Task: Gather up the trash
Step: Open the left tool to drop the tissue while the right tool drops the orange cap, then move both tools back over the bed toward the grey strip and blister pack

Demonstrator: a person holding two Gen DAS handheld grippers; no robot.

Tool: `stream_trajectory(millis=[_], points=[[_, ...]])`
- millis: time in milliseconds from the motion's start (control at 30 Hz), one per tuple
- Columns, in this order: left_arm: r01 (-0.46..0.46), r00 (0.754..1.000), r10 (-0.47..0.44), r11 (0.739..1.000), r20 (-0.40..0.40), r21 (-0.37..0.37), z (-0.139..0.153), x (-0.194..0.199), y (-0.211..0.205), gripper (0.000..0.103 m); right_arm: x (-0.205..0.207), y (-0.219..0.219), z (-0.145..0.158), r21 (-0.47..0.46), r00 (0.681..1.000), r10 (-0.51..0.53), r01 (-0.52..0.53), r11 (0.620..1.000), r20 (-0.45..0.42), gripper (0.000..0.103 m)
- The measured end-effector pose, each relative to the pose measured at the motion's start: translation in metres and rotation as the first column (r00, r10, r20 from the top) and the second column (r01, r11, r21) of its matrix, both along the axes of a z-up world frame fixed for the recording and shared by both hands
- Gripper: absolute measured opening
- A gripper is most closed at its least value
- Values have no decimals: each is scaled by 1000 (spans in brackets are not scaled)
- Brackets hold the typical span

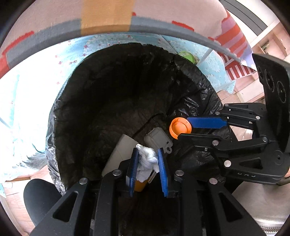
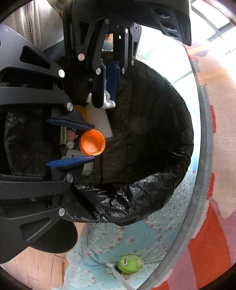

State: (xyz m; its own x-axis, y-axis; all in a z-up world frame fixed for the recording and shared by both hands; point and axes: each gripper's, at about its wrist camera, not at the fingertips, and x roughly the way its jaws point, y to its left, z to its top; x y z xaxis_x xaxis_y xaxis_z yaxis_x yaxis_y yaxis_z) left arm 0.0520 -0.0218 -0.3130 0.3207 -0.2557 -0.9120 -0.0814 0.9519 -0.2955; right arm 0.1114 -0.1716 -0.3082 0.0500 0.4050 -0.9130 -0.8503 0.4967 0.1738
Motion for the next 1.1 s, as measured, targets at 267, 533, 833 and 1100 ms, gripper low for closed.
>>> stream_trajectory(millis=[267,533,833,1100], points=[[-8,1000,8,1000,-18,-16,-3,8,-3,24,7,2,0,13,1000,-4,4,1000,-15,34],[-5,1000,6,1000,26,-12,12,5,-2,45,10,-3,7,34,1000,-31,31,999,5,45],[-6,995,5,1000,100,9,42,-4,2,45,12,-12,28,88,999,-36,33,996,34,45],[8,979,-17,999,201,41,92,-9,5,45,20,-19,67,168,995,-65,52,984,76,45]])
